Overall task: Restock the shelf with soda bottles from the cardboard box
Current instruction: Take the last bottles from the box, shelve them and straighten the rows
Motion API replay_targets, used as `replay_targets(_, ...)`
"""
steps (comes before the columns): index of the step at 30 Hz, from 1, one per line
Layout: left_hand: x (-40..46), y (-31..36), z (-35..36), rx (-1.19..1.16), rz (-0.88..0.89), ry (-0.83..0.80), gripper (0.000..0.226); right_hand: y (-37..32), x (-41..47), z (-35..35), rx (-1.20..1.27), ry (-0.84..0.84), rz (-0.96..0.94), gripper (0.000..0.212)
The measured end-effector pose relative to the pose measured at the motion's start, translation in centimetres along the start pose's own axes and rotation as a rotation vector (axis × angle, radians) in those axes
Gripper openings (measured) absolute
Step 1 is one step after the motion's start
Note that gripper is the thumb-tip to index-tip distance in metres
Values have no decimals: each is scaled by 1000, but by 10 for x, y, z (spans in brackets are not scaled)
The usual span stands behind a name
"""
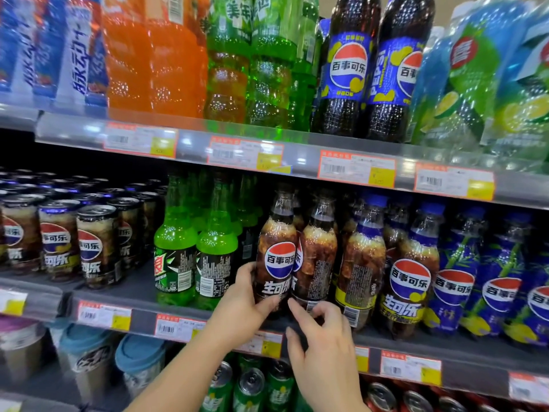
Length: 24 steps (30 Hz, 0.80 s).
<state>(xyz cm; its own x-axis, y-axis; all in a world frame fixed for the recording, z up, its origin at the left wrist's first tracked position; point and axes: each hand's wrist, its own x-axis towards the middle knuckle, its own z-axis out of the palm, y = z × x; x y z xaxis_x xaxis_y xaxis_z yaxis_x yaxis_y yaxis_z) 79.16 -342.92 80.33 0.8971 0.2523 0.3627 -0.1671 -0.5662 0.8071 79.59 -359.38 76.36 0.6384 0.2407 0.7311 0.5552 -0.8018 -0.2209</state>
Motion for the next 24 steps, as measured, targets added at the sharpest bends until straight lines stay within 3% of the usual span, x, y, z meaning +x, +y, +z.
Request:
replay_targets(8, 8, 7, 8, 30, -54, 103, 76, 13, 1, 3, -19, 14, 12, 62)
replay_targets(15, 6, 3, 10, 37, -2, 67, 72, 21, -5, 6, 13, 30, 19, 63)
replay_targets(20, 1, -2, 9, -72, -50, 105, 94, 20, -5, 8, 80, 67, -2, 60)
replay_targets(24, -1, 0, 15, 82, 32, 210, 79, 15, 0, 4, 15, 66, -50, 59)
